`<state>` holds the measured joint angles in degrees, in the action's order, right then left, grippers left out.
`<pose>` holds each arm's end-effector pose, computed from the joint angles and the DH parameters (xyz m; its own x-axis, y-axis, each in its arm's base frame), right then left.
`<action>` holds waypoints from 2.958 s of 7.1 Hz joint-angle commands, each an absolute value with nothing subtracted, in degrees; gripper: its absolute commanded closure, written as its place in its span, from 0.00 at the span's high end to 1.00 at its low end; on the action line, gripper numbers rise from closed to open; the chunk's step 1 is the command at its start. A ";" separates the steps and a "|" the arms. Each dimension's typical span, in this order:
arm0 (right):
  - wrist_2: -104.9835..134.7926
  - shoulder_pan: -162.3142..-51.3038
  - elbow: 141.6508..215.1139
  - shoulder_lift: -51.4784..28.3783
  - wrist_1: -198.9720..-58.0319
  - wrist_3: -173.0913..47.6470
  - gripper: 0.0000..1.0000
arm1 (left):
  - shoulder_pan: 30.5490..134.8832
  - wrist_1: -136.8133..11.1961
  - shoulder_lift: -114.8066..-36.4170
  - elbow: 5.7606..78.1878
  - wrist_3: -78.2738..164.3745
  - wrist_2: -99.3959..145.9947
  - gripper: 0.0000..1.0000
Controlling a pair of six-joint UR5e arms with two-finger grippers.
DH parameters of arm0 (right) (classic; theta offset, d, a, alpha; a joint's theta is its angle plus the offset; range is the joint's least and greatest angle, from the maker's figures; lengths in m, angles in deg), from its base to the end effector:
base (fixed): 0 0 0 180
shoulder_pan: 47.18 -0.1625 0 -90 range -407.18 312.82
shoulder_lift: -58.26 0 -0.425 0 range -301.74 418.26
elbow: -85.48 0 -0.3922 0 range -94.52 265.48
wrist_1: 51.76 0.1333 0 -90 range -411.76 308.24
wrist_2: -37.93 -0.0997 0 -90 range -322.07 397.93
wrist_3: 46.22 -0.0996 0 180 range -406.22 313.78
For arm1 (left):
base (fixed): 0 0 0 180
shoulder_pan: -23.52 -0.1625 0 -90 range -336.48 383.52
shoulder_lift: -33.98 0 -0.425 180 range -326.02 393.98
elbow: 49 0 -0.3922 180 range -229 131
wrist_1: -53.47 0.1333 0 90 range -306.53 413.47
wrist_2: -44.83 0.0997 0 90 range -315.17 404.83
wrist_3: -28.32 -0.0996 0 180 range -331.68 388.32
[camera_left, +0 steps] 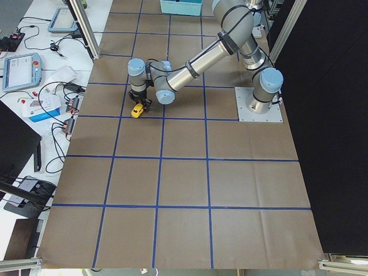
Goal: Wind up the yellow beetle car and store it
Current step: 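Keep dragging the car backward along the table with the left gripper, then open the left gripper to release the yellow car, then raise the left gripper away as the car rolls across the table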
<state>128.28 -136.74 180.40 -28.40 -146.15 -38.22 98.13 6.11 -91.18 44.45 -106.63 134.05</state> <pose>0.1288 -0.5066 0.4243 -0.9913 -0.1317 -0.0034 -0.1316 0.9890 0.0677 0.0447 -0.6698 0.1729 0.4939 0.8675 -0.0593 0.8695 -0.4923 0.0400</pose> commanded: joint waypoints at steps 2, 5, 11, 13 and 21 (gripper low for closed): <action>128.28 -136.74 180.40 -28.40 -146.15 -38.22 1.00 | 97.00 5.83 -92.22 43.29 -108.69 134.04 0.00; 128.28 -136.74 180.31 -28.40 -146.06 -38.22 1.00 | 96.65 5.66 -92.14 43.20 -107.75 134.30 0.65; 128.28 -136.74 180.40 -28.40 -146.15 -38.22 1.00 | 96.65 5.31 -91.96 43.29 -106.15 134.48 1.00; 128.28 -136.74 180.40 -28.40 -146.15 -38.22 1.00 | 96.65 5.31 -91.88 43.29 -106.15 134.48 1.00; 128.37 -136.74 180.31 -28.40 -146.15 -37.70 1.00 | 96.65 5.31 -91.61 43.55 -106.24 134.57 1.00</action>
